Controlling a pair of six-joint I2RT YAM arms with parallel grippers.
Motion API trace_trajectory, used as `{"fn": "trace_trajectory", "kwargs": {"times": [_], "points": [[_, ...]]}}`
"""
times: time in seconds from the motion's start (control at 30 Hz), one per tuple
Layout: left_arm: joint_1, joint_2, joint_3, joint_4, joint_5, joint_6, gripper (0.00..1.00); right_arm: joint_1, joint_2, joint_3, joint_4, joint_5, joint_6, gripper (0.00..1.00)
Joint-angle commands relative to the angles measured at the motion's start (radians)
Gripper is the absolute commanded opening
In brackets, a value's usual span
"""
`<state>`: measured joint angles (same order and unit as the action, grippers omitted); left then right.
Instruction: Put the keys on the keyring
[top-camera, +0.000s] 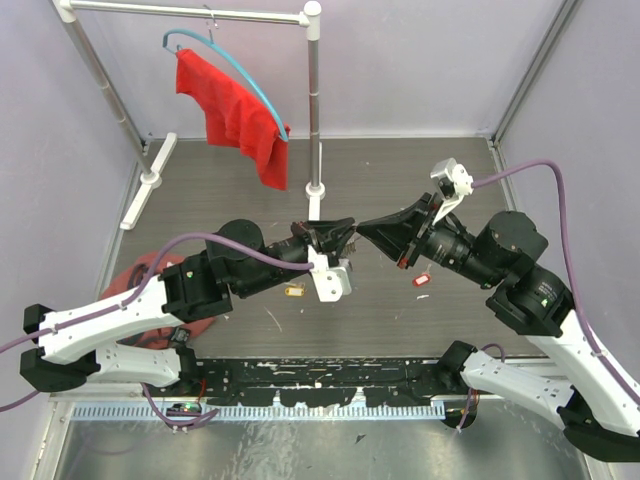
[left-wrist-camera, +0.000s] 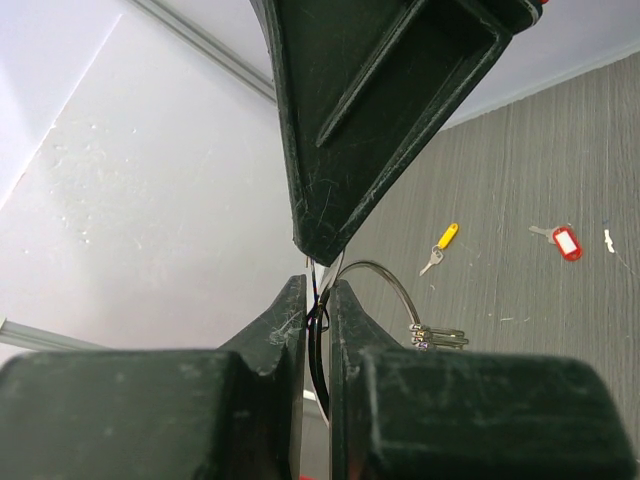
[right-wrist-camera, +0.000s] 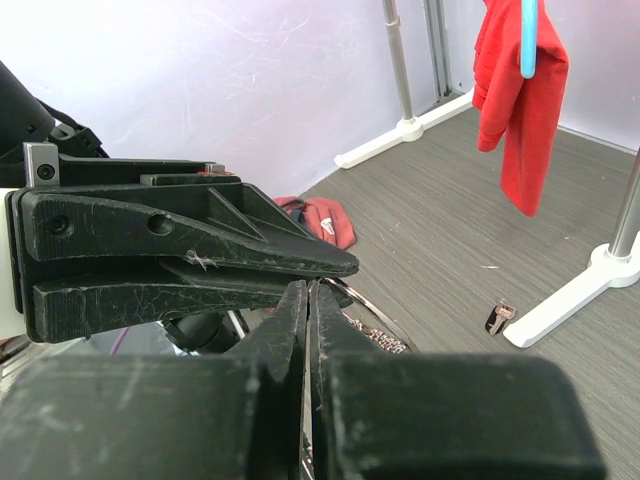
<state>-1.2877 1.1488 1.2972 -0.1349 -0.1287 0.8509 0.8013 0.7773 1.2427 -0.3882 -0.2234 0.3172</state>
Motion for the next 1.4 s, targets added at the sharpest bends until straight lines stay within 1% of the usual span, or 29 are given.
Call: {"fn": "trace_trajectory", "kwargs": {"times": [0.0,0.07,0.1,0.2,0.23,0.3,0.4,0.73,0.9,0.97,1.07,1.13,1.2,1.3,1.37], "points": [[0.004,-0.006,-0.007,0.08,-0.041,-0.007,0.0,0.004,-0.023,-0.001,0.048,-0.021,0.01,0.01],[0.004,-0.008,-0.006,0.064,-0.037,0.01,0.0,0.004,-0.028,0.0,0.044,-0.012,0.003,0.01],[0.003,-0.008,-0.002,0.052,-0.037,0.024,0.0,0.004,-0.031,0.002,0.039,-0.004,-0.003,0.05],[0.004,-0.006,0.009,0.006,-0.035,0.075,0.0,0.004,-0.043,0.016,0.017,0.037,-0.023,0.29],[0.004,-0.006,0.013,-0.005,-0.035,0.082,0.0,0.004,-0.048,0.021,0.01,0.052,-0.031,0.34],[0.003,-0.006,0.02,-0.03,-0.033,0.097,0.0,0.004,-0.062,0.026,0.0,0.08,-0.043,0.39],[0.004,-0.005,0.028,-0.055,-0.032,0.121,0.0,0.004,-0.075,0.033,-0.014,0.119,-0.059,0.42],[0.004,-0.002,0.035,-0.107,-0.034,0.224,0.0,0.004,-0.082,0.043,-0.056,0.31,-0.062,0.43],[0.004,0.055,0.125,-0.214,-0.107,0.25,0.0,0.005,-0.059,0.064,-0.122,0.428,-0.032,0.44],[0.004,0.094,0.2,-0.271,-0.17,0.231,0.0,0.004,-0.055,0.063,-0.136,0.498,-0.017,0.44],[0.004,0.169,0.303,-0.371,-0.264,0.183,0.0,0.004,-0.055,0.061,-0.145,0.537,-0.008,0.44],[0.004,0.185,0.339,-0.401,-0.284,0.151,0.0,0.004,-0.054,0.06,-0.144,0.53,-0.008,0.44],[0.003,0.18,0.34,-0.401,-0.262,0.132,0.0,0.004,-0.046,0.061,-0.133,0.467,-0.016,0.45],[0.003,0.164,0.325,-0.384,-0.219,0.116,0.0,0.004,-0.027,0.062,-0.086,0.263,-0.026,0.52],[0.003,0.163,0.323,-0.382,-0.208,0.111,0.0,0.004,-0.023,0.053,-0.04,0.167,-0.013,0.56]]}}
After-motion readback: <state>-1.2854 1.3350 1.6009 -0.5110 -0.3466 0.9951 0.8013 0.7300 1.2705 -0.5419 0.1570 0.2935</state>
